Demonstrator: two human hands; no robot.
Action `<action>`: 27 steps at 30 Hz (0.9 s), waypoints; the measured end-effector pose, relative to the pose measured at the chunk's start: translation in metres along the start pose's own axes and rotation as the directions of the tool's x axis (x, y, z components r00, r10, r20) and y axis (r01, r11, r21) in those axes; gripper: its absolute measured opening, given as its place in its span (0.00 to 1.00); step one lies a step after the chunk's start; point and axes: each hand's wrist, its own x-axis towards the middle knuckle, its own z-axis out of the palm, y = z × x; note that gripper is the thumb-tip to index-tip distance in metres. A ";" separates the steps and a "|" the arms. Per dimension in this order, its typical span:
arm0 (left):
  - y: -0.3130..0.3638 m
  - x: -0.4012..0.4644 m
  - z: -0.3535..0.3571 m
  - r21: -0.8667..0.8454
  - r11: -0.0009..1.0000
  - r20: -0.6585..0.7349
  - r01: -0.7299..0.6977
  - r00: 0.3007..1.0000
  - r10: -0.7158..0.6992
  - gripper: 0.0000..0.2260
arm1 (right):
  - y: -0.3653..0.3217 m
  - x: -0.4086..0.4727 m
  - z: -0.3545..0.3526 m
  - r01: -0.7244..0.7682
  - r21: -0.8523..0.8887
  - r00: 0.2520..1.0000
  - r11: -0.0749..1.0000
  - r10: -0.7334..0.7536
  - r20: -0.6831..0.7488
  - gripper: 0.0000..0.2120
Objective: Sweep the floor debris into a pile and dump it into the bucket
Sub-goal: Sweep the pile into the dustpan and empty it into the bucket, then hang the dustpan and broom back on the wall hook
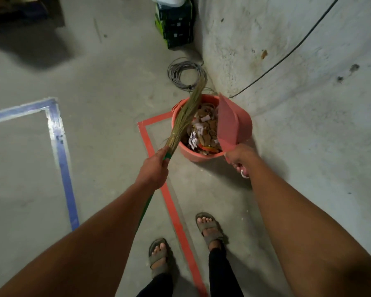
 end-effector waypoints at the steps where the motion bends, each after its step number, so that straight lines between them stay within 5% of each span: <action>1: 0.001 -0.003 -0.004 -0.003 1.000 0.006 -0.002 1.000 0.002 0.22 | 0.001 -0.010 0.004 -0.020 0.095 0.999 0.995 0.015 0.050 0.06; 10: 0.035 -0.043 -0.024 -0.051 0.999 0.068 -0.013 0.998 0.016 0.24 | 0.028 -0.108 0.032 -0.217 0.483 0.961 0.848 0.100 0.256 0.21; 19: 0.082 -0.120 0.014 -0.171 0.985 0.215 -0.015 0.975 0.052 0.23 | 0.135 -0.199 0.048 -0.205 0.831 0.960 0.517 -0.058 0.273 0.19; 27: 0.118 -0.199 0.032 -0.332 0.943 0.275 0.032 0.959 0.065 0.20 | 0.202 -0.292 0.060 -0.157 0.945 0.969 0.288 -0.139 0.203 0.20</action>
